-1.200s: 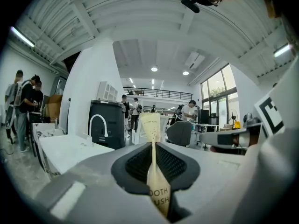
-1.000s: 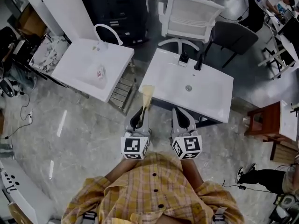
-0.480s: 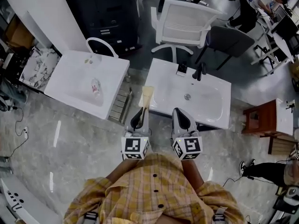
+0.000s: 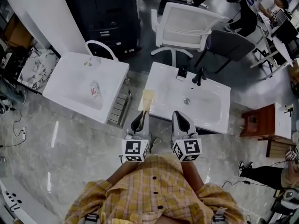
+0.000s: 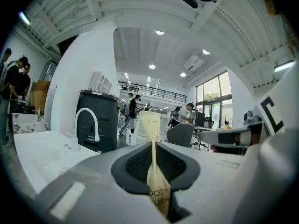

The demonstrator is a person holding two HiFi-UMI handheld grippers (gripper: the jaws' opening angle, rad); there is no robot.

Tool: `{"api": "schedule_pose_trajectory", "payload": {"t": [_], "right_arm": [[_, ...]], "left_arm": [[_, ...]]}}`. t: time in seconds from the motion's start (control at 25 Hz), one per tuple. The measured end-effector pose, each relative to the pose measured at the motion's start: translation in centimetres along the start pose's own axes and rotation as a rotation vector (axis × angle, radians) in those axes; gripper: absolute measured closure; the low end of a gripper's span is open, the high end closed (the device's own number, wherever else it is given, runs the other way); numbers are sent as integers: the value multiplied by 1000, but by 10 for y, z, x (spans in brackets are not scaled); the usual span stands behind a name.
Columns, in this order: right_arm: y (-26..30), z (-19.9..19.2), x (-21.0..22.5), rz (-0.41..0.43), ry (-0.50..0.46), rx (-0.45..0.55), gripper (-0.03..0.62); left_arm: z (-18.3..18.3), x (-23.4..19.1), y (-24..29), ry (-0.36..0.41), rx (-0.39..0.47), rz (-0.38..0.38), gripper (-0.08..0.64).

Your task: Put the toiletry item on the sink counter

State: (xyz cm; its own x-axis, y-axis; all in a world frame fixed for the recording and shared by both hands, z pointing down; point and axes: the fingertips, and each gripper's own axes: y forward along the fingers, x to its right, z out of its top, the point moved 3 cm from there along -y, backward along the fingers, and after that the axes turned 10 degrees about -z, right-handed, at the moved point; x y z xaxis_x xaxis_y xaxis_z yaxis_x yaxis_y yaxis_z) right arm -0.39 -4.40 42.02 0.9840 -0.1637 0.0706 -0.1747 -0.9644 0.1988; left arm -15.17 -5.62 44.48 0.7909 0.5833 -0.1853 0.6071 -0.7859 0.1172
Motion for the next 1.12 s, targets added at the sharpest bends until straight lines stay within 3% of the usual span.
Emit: {"api": "schedule_pose_trajectory", "payload": {"t": [0.44,1.12], "right_arm": [[22,-6,18,37,28,-1,592],[51,-50,68,13,108,-98,592]], "left_arm": [[-5,-1,29,20,-26,16,531],[-40,-25,110,6,-186,14,531]]}}
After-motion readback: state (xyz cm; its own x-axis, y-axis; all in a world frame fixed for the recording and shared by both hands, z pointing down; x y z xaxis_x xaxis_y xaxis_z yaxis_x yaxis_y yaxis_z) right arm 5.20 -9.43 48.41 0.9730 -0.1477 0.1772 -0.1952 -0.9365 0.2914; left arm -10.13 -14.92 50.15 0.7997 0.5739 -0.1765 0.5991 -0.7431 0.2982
